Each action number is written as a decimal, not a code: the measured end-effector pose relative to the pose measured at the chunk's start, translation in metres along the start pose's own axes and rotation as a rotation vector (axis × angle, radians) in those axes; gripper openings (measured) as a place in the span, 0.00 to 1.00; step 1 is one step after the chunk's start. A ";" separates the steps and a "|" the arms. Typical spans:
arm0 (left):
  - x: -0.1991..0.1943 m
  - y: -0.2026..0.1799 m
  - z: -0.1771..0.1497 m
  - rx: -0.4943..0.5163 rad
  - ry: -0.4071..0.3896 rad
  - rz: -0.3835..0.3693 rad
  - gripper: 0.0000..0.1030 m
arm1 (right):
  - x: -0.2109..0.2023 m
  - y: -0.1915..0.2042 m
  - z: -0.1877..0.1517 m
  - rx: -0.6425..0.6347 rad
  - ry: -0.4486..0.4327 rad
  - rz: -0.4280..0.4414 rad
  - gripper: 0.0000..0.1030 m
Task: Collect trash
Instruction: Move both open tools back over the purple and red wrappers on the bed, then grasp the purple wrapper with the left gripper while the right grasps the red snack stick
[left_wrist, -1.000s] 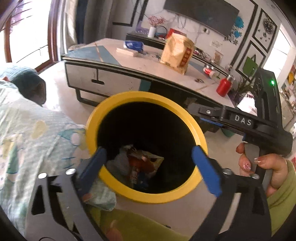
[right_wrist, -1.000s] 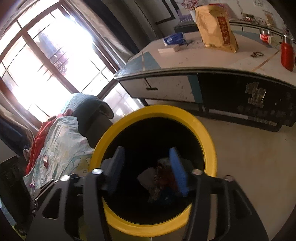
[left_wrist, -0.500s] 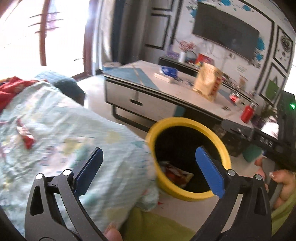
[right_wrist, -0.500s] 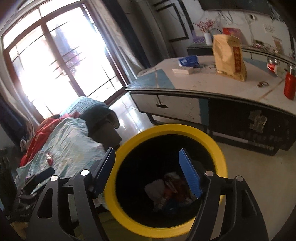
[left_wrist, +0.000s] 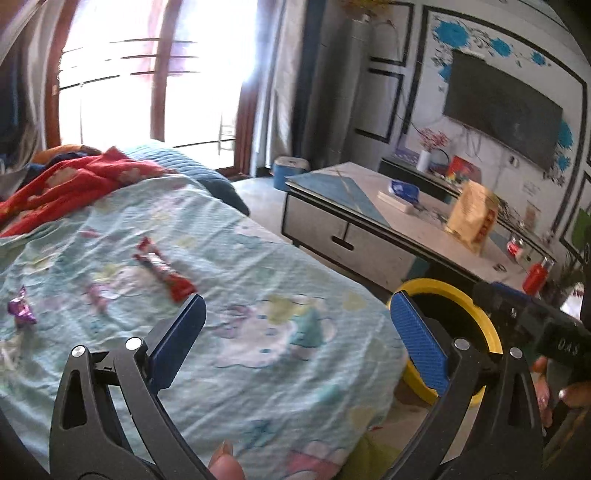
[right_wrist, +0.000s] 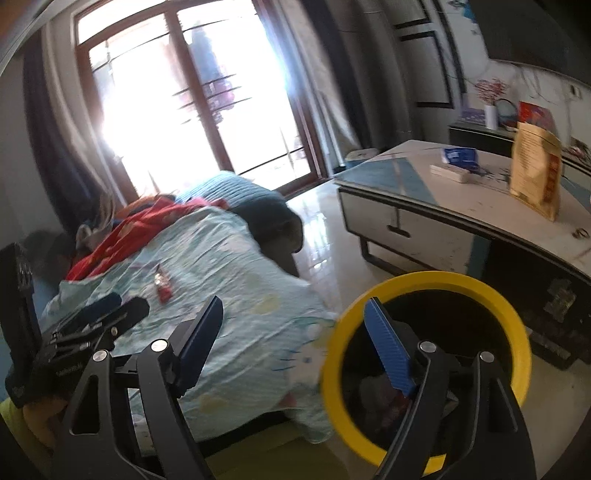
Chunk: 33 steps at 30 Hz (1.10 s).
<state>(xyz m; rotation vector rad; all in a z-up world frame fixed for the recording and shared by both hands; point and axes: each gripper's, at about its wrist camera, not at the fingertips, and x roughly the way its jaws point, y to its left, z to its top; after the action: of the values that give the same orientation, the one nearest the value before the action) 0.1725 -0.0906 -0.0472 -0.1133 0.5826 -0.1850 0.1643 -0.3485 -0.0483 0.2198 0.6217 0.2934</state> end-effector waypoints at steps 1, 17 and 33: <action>-0.001 0.005 0.001 -0.009 -0.004 0.007 0.89 | 0.003 0.006 0.000 -0.010 0.007 0.009 0.74; -0.030 0.133 0.006 -0.205 -0.083 0.270 0.89 | 0.073 0.120 0.016 -0.212 0.084 0.137 0.75; -0.035 0.264 -0.018 -0.530 -0.061 0.435 0.88 | 0.210 0.204 0.007 -0.398 0.290 0.132 0.73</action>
<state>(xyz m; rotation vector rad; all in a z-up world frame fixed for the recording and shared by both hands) 0.1705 0.1737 -0.0852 -0.4977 0.5712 0.3988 0.2898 -0.0880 -0.0969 -0.1689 0.8215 0.5748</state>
